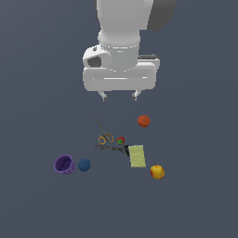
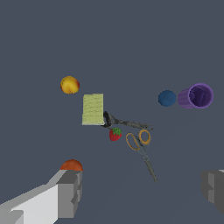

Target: Pick up a designated object from a clutter of objects.

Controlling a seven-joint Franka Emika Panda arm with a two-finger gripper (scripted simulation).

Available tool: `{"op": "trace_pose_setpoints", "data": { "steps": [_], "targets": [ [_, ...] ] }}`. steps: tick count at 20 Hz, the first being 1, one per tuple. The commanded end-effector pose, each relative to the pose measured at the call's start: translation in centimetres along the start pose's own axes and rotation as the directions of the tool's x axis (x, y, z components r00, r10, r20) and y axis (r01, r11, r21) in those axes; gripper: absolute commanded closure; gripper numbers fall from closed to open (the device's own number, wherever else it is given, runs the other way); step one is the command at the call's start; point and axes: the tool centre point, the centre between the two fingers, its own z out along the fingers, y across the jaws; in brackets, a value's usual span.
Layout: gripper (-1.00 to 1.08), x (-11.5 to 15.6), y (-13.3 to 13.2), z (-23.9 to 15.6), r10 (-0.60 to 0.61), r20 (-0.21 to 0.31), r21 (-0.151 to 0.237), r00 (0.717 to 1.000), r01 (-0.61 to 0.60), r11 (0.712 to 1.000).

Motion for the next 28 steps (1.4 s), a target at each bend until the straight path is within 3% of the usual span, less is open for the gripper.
{"op": "trace_pose_setpoints", "data": {
  "steps": [1,9,17,28],
  "targets": [
    [-0.92,0.0,0.0,0.0,0.000,0.000,0.000,1.000,0.000,1.000],
    [-0.92,1.1,-0.5,-1.4,0.032,-0.040,0.016,0.999,-0.031,0.999],
    [-0.92,1.1,-0.5,-1.3,0.032,-0.040,0.016,0.999,-0.031,0.999],
    [-0.92,3.3,-1.7,3.6,0.020,-0.023,0.010,1.000,-0.019,1.000]
  ]
}}
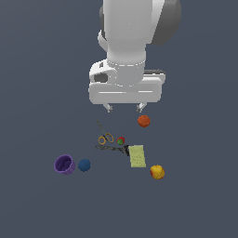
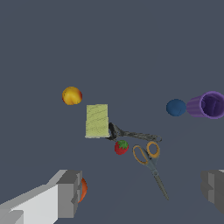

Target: Pick up a designated object from a clutter of objects.

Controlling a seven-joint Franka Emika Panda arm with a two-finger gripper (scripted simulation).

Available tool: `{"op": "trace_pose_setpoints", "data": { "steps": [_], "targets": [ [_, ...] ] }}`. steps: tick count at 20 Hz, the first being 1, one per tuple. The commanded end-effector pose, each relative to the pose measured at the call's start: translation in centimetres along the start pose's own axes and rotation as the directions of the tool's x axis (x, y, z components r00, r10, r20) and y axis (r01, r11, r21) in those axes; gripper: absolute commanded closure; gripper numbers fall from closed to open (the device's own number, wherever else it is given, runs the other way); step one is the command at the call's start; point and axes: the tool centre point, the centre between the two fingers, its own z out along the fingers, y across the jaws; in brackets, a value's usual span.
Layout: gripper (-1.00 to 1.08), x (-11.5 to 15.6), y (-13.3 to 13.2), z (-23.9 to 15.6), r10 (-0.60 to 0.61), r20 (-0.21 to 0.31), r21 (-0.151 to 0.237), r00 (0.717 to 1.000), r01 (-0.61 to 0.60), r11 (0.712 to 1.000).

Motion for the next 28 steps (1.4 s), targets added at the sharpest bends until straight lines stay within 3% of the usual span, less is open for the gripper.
{"op": "trace_pose_setpoints", "data": {
  "steps": [1,10,18,28],
  "targets": [
    [-0.92,0.6,-0.5,1.8,-0.005,0.007,-0.002,1.000,0.005,1.000],
    [-0.92,2.6,-3.1,11.5,-0.029,0.035,-0.007,0.999,0.029,1.000],
    [-0.92,2.7,-5.5,20.0,-0.052,0.059,-0.007,0.997,0.052,0.999],
    [-0.92,2.2,-6.9,25.1,-0.065,0.073,-0.005,0.995,0.066,0.998]
  ]
}}
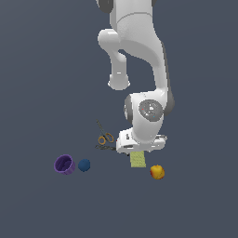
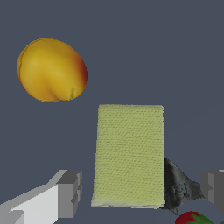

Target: Pick up a designated object from a clutter of objects.

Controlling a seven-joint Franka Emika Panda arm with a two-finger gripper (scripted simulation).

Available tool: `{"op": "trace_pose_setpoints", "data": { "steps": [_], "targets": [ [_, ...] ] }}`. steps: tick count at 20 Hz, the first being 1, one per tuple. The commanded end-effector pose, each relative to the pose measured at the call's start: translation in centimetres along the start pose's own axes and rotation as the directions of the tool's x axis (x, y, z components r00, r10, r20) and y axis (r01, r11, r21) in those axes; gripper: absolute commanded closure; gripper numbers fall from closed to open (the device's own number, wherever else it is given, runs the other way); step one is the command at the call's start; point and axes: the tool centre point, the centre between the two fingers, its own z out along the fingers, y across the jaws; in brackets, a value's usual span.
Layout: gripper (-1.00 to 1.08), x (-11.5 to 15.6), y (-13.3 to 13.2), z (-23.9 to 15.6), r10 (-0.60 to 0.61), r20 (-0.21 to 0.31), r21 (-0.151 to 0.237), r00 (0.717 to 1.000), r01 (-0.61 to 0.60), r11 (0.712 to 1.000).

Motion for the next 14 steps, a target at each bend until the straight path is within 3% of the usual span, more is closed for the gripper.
{"op": "trace_pose_setpoints", "data": {
  "steps": [1,8,14],
  "targets": [
    [-0.92,0.0,-0.1,0.6,-0.001,0.000,0.000,1.000,0.001,1.000],
    [-0.92,0.0,-0.2,1.2,-0.002,0.002,0.000,1.000,0.002,1.000],
    [-0.92,-0.1,-0.2,3.9,-0.002,0.001,0.000,1.000,0.002,1.000]
  ]
}}
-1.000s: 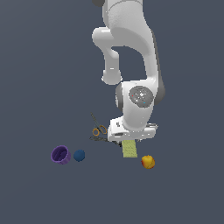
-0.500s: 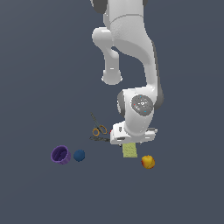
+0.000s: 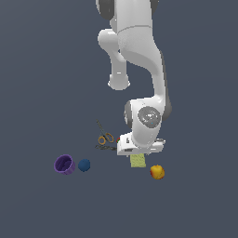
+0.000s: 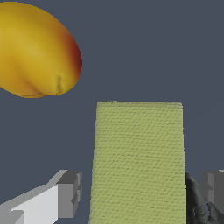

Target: Pick up a designated object from a clutter of objects.

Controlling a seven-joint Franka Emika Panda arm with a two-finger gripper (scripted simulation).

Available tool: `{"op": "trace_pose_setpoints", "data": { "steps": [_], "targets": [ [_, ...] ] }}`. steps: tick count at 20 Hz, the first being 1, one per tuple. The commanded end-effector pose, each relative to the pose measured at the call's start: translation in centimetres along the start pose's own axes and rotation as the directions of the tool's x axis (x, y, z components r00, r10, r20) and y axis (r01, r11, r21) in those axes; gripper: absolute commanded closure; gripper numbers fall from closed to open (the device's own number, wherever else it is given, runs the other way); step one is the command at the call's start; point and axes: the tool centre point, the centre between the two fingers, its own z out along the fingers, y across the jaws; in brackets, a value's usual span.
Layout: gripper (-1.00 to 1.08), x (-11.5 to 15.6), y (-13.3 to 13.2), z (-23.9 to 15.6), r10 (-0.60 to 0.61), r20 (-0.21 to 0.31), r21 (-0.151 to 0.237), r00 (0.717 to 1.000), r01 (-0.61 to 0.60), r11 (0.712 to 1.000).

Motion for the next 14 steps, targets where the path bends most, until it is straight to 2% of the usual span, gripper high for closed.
{"op": "trace_pose_setpoints", "data": {
  "steps": [1,8,9,14],
  "targets": [
    [-0.92,-0.1,0.0,1.3,0.000,0.001,0.000,1.000,0.000,1.000],
    [-0.92,0.0,0.0,2.7,0.000,0.001,0.000,1.000,0.000,1.000],
    [1.08,0.0,0.0,2.7,0.000,0.001,0.000,1.000,0.000,1.000],
    [1.08,0.0,0.0,2.7,0.000,0.001,0.000,1.000,0.000,1.000]
  ]
}}
